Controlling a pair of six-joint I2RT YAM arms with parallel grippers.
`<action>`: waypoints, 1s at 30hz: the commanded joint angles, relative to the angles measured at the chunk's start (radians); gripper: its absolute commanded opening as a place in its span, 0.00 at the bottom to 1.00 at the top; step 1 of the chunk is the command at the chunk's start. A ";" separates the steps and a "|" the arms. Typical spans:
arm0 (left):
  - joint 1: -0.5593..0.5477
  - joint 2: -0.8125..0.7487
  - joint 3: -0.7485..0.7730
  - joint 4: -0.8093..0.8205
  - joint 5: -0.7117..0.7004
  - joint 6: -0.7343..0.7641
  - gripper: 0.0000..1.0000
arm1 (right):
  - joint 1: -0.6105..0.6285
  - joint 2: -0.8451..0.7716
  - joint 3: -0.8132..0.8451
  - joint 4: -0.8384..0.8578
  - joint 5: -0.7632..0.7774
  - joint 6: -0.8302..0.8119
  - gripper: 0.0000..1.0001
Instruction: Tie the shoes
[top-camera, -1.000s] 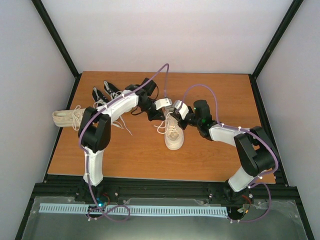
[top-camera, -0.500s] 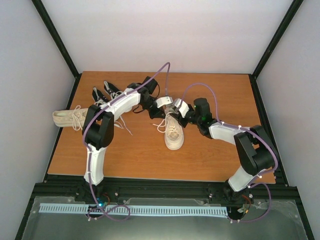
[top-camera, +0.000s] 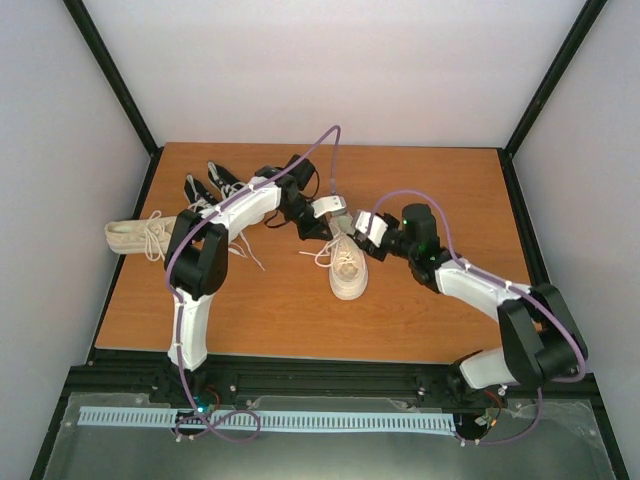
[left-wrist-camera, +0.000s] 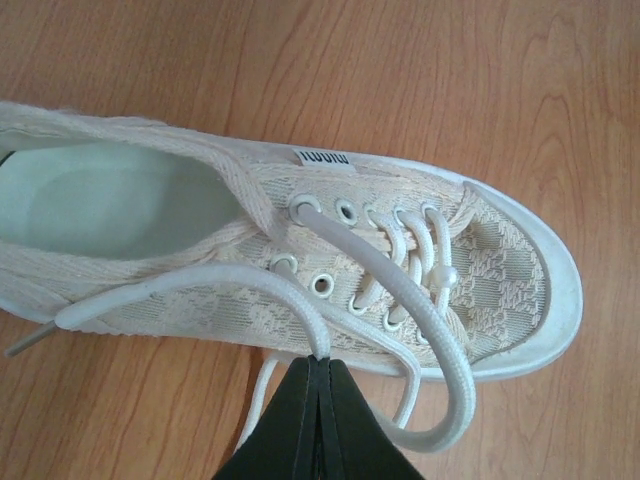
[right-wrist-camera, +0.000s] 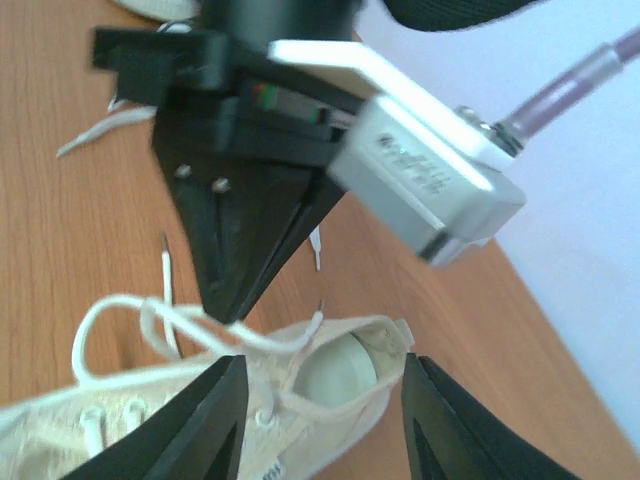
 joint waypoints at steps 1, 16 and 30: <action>0.003 -0.012 -0.008 -0.014 0.031 0.041 0.01 | 0.027 -0.104 -0.122 0.061 -0.020 -0.218 0.42; 0.003 -0.012 -0.008 -0.038 0.025 0.060 0.01 | 0.152 0.068 -0.156 0.230 0.145 -0.566 0.19; 0.003 -0.016 -0.003 -0.051 0.039 0.075 0.01 | 0.141 0.227 -0.051 0.320 0.145 -0.555 0.24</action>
